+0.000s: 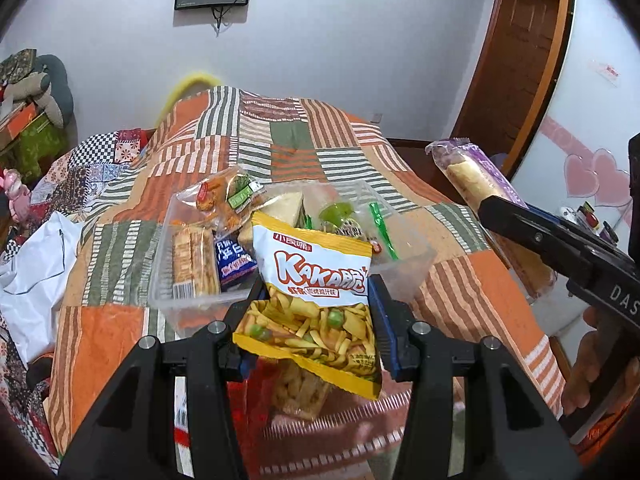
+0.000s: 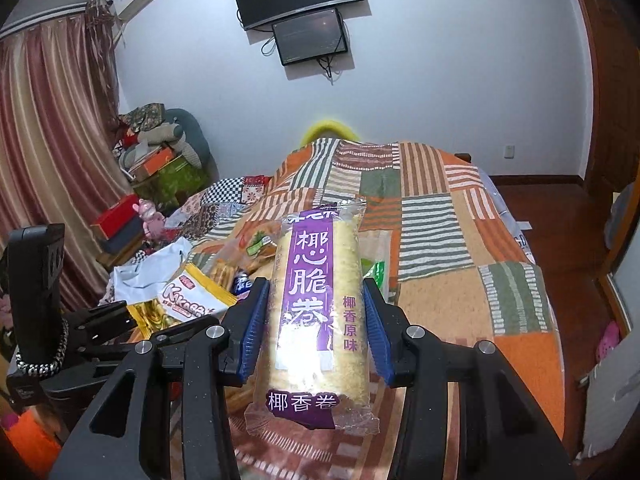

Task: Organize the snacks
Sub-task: 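Carry the Kakao bag and coconut roll up toward the clear box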

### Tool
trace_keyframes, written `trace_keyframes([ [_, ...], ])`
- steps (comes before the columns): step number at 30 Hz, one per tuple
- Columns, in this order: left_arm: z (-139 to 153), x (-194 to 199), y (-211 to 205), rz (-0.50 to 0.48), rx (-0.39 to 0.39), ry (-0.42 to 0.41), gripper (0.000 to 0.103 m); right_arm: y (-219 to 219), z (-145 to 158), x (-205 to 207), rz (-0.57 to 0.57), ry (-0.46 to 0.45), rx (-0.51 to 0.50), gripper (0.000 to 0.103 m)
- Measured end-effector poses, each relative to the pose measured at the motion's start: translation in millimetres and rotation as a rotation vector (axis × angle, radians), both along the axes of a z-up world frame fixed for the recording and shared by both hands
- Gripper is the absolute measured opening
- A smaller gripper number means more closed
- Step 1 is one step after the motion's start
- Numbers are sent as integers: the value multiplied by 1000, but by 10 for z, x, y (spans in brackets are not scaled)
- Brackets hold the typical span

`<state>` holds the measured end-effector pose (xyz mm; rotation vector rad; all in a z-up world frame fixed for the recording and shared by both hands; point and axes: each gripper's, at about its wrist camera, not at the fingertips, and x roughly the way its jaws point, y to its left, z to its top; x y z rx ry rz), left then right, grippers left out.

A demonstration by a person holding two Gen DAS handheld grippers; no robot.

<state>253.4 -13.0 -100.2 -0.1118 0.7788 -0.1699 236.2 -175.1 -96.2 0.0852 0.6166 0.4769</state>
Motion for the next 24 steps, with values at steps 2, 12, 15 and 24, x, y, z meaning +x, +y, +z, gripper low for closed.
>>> trace_keyframes([
  [2, -29, 63, -16, 3, -2, 7, 47, -3, -25, 56, 1, 4, 5, 42],
  [12, -164, 459, -149, 14, -25, 42, 47, -1, -91, 334, -9, 24, -6, 42],
  [15, -185, 564, -192, 15, -18, 48, 47, 12, -113, 409, -8, 31, -13, 42],
  [24, -324, 842, -298, -6, -25, 99, 47, 59, -196, 648, -1, 52, -40, 42],
])
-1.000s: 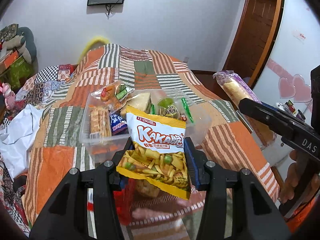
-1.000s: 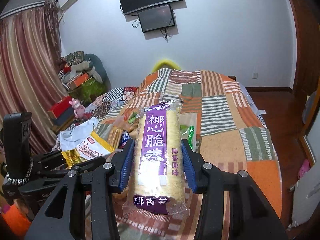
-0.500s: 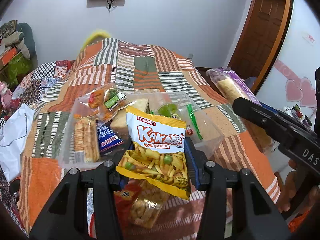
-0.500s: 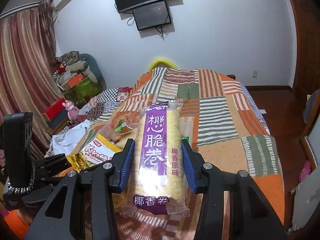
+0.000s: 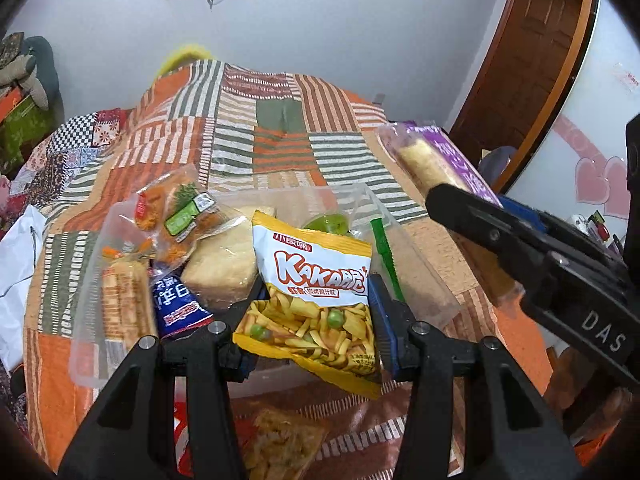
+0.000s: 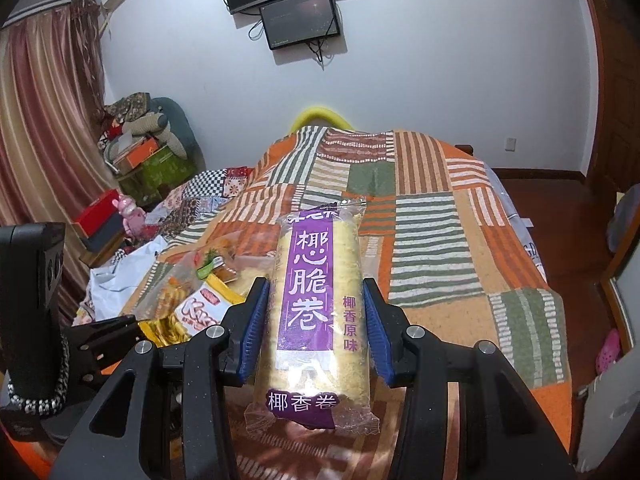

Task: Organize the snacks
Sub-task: 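Carry the Kakao bag and coconut roll up toward the clear box, then lower the Kakao bag and coconut roll into the clear box and open both tools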

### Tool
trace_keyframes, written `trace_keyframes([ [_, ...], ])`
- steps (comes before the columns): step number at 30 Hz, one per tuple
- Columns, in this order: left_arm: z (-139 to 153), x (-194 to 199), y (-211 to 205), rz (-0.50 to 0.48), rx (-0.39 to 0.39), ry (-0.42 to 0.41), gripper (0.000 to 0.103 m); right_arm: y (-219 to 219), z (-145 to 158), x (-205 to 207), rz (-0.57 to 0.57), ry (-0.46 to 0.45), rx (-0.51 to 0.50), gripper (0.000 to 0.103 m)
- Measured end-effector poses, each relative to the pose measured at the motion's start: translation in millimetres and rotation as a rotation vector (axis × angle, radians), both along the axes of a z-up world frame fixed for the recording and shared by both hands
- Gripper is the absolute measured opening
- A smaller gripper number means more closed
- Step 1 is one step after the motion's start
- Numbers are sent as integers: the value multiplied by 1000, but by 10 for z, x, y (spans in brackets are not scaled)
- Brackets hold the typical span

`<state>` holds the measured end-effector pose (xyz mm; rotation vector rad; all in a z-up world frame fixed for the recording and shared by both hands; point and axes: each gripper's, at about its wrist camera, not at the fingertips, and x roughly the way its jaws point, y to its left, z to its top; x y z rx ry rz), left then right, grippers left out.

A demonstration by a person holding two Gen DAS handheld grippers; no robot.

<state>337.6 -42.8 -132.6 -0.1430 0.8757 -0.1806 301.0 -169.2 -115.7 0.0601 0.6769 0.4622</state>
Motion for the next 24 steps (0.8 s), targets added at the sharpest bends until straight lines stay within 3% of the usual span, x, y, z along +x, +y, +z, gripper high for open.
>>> trace_keyframes([
  [16, -220, 219, -8, 3, 19, 37, 48, 46, -295, 305, 44, 108, -24, 43],
  [24, -212, 176, 59, 15, 4, 55, 48, 39, -254, 267, 48, 102, -32, 43],
])
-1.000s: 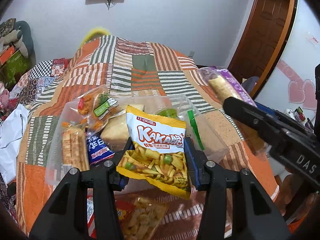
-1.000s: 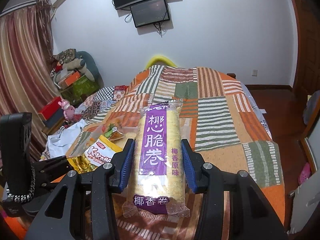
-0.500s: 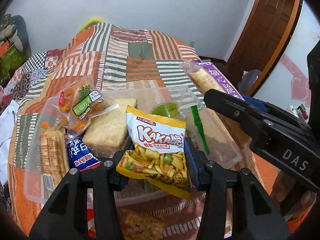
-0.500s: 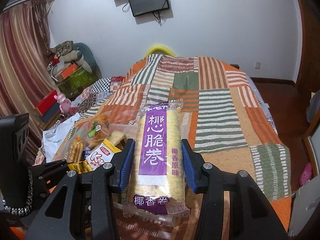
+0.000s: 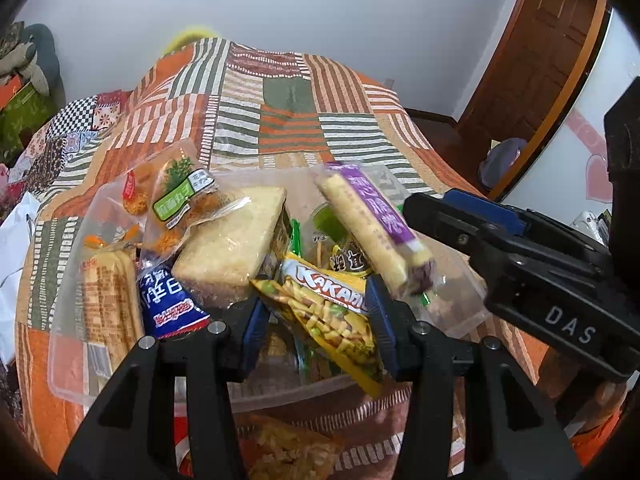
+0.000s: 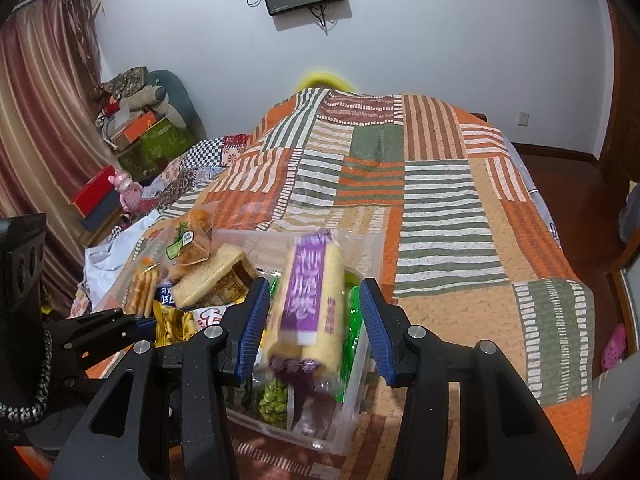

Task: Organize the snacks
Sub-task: 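Lower the Kakao bag and coconut roll into the clear box and open both tools, then grasp the red snack bag with the left tool while the right grasps the wrapped cookie pack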

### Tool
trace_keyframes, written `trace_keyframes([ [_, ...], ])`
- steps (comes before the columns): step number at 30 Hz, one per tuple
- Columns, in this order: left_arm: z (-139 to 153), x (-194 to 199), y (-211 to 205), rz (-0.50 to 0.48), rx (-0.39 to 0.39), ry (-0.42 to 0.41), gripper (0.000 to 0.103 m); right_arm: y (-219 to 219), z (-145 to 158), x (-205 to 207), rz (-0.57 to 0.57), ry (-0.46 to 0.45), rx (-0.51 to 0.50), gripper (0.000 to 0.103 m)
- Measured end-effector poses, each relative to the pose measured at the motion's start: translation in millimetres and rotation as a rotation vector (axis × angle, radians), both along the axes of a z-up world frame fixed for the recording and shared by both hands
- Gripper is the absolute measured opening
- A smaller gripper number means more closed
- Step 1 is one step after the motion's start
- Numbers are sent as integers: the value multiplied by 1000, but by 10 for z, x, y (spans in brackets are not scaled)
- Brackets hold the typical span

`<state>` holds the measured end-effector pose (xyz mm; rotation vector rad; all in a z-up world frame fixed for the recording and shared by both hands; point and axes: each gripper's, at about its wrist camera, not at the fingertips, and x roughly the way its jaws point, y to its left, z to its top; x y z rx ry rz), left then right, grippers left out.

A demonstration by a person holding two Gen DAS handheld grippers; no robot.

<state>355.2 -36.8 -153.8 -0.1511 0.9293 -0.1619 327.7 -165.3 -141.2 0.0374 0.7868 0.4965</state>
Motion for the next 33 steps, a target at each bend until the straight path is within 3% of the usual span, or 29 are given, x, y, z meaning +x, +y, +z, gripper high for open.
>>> trace_keyframes([
  [14, 342, -499, -14, -22, 70, -73, 48, 13, 246, -382, 18, -59, 0, 45],
  [20, 463, -811, 99, -26, 85, -106, 49, 41, 341, -603, 21, -91, 14, 51],
  [33, 412, -1349, 479, 6, 139, -96, 51, 190, 321, -1037, 54, -112, 60, 61],
])
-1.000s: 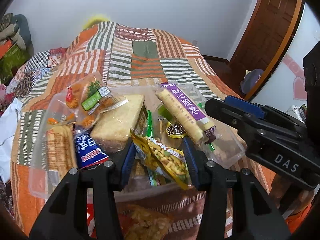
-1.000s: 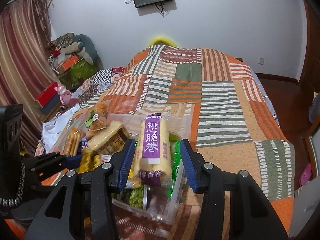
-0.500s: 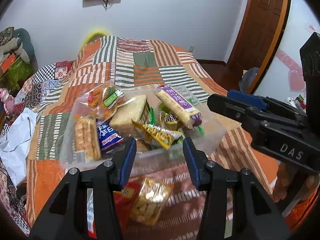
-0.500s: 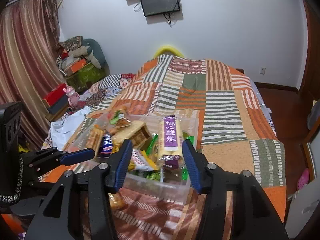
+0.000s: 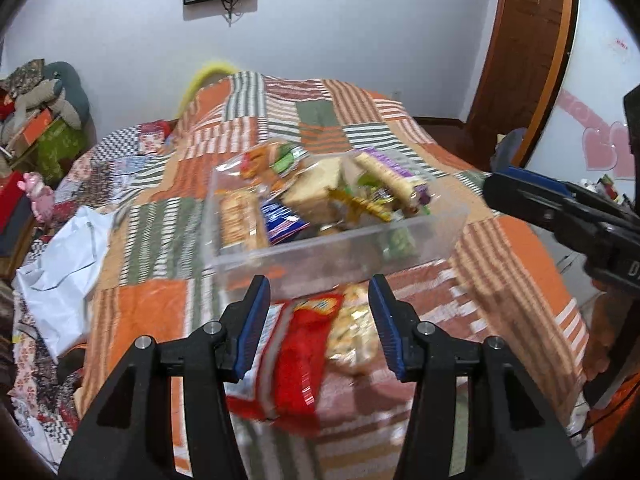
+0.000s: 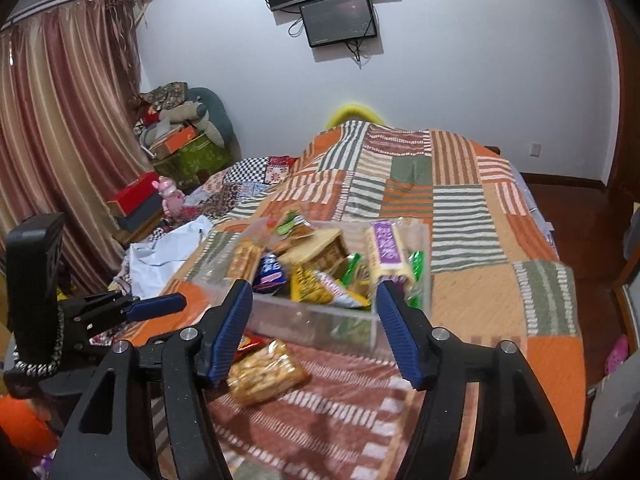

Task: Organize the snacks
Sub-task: 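Grasp the red snack bag with the left tool while the right grasps the wrapped cookie pack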

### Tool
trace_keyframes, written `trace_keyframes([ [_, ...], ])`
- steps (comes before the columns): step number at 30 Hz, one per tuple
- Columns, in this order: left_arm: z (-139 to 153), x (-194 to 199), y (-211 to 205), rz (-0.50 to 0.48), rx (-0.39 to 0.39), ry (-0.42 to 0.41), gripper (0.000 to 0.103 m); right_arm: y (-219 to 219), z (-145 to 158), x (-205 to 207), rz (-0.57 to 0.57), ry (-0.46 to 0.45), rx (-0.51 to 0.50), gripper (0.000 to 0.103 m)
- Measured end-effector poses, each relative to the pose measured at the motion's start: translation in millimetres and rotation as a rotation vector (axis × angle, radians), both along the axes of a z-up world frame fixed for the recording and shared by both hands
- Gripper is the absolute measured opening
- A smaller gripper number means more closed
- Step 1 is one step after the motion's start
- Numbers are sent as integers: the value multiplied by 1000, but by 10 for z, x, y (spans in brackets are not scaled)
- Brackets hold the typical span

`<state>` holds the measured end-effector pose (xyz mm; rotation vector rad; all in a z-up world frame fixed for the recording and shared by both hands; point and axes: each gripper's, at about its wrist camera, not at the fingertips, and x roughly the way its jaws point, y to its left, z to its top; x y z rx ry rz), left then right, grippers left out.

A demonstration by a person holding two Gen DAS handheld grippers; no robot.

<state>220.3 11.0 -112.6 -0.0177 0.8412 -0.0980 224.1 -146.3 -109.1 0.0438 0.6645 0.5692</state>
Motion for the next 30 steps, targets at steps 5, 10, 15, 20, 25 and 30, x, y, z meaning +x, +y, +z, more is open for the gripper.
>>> trace_keyframes([
  [5, -94, -120, 187, 26, -3, 30, 56, 78, -150, -65, 29, 36, 17, 62],
  [10, -212, -175, 309, 25, -23, 55, 60, 191, -365, -68, 55, 83, -4, 62],
  [15, -356, -128, 279, -13, -35, 90, 62, 238, -527, -94, 61, 125, -19, 62],
  [20, -550, -38, 292, -22, -99, 152, 70, 264, -629, -81, 71, 162, -34, 62],
  [25, -702, 19, 310, 0, -102, 175, 70, 326, -741, -42, 92, 198, -38, 62],
  [30, -765, 60, 241, -19, -80, 162, 82, 336, -813, -5, 91, 226, -25, 76],
])
